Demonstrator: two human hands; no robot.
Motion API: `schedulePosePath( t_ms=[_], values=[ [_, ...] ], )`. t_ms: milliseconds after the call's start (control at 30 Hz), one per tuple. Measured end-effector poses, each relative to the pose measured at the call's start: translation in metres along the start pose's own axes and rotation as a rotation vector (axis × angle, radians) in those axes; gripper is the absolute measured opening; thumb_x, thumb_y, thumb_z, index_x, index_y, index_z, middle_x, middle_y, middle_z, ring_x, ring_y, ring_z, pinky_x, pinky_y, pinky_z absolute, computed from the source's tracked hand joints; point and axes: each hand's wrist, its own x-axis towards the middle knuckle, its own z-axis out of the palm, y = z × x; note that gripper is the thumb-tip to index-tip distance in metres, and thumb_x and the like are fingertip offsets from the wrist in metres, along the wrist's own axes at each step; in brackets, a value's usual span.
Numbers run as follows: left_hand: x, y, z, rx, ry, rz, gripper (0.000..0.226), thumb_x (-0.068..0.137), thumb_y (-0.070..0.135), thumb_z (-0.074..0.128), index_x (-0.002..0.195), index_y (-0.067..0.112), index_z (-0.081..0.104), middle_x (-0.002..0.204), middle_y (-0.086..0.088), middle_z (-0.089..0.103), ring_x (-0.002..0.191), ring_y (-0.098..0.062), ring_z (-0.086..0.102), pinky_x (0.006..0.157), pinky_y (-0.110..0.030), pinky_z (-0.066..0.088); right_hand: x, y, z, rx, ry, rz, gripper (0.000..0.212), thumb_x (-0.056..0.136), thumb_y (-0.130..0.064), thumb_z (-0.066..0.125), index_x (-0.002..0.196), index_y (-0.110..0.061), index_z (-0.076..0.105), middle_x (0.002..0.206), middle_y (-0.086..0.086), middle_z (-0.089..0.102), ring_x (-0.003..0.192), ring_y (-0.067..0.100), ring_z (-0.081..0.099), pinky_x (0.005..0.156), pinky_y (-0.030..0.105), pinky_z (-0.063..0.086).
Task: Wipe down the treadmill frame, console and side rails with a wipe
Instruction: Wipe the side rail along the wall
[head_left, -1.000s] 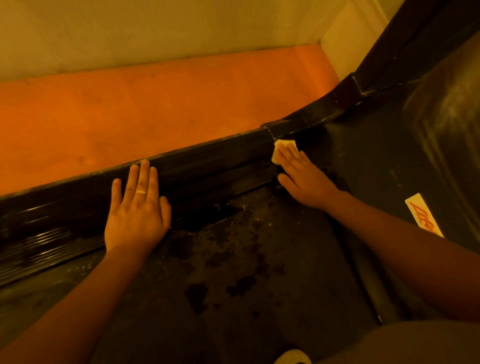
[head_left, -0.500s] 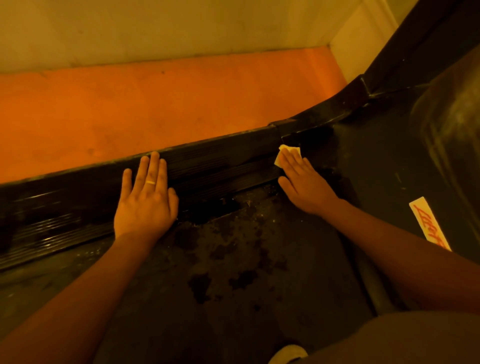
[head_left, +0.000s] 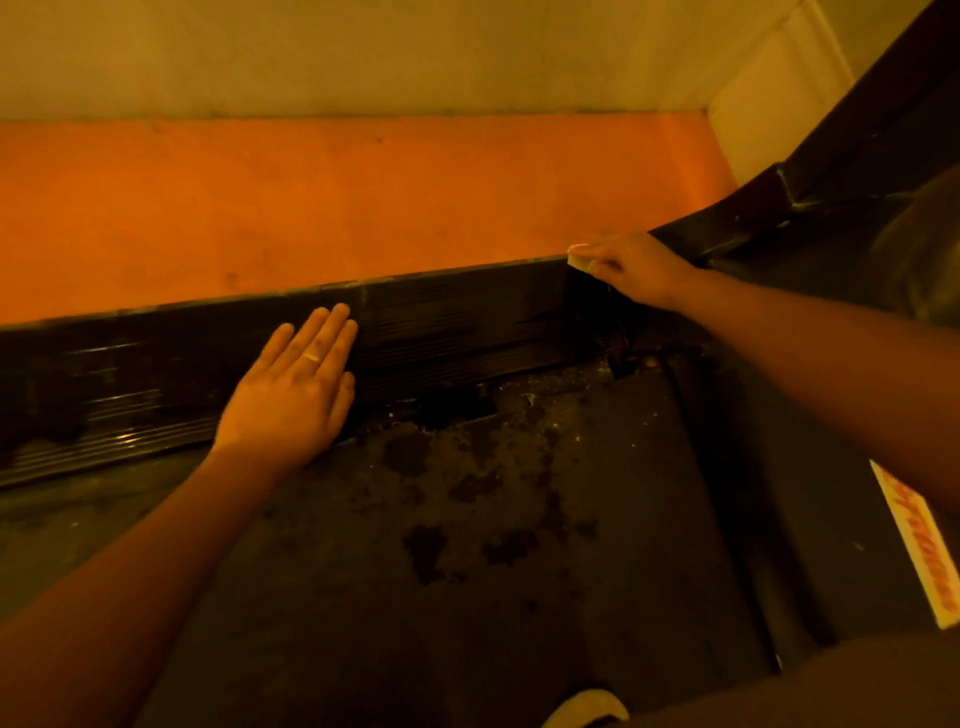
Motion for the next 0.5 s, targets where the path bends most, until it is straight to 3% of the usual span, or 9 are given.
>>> schedulePosePath(
  t_ms=[200,333,400,500],
  values=[
    [-0.065,-0.107,-0.028,0.045,0.016,0.002,0.064,0.102,0.037,0.027,0.151,-0.004,0.036,0.161,-0.018,0.029,0.146,-0.039,0.034,0.116,-0.059,0.028,0.0,-0.01,-0.017,0.055,-0.055,0.052,0.037,0.102,-0.025,0.056,0.138,-0.017,0.059,0.146,0.009,0.052,0.137,0.025,0.047,0.115,0.037,0.035],
    [-0.064,-0.109,-0.026,0.058,0.023,0.031,0.063,0.101,0.032,0.029,0.15,-0.006,0.036,0.161,-0.021,0.029,0.146,-0.04,0.033,0.116,-0.06,0.029,0.005,-0.013,-0.015,0.05,0.026,0.114,0.03,0.102,-0.014,0.056,0.13,-0.006,0.064,0.13,0.006,0.061,0.106,0.02,0.064,0.091,0.01,0.037],
    [-0.067,-0.108,-0.024,0.071,0.036,0.025,0.062,0.1,0.031,0.03,0.15,-0.006,0.037,0.161,-0.02,0.029,0.146,-0.039,0.033,0.117,-0.059,0.028,0.008,-0.015,-0.011,0.098,0.055,0.129,0.028,0.101,-0.013,0.058,0.127,-0.005,0.066,0.128,0.011,0.064,0.111,0.02,0.063,0.09,0.01,0.035],
    [-0.069,-0.112,-0.023,0.057,0.042,0.028,0.062,0.101,0.031,0.029,0.149,-0.006,0.038,0.161,-0.019,0.03,0.146,-0.038,0.034,0.117,-0.059,0.028,0.014,-0.029,-0.009,0.121,0.062,0.12,0.028,0.1,-0.012,0.058,0.126,-0.005,0.066,0.114,0.007,0.067,0.086,-0.008,0.055,0.068,0.001,0.032]
  ],
)
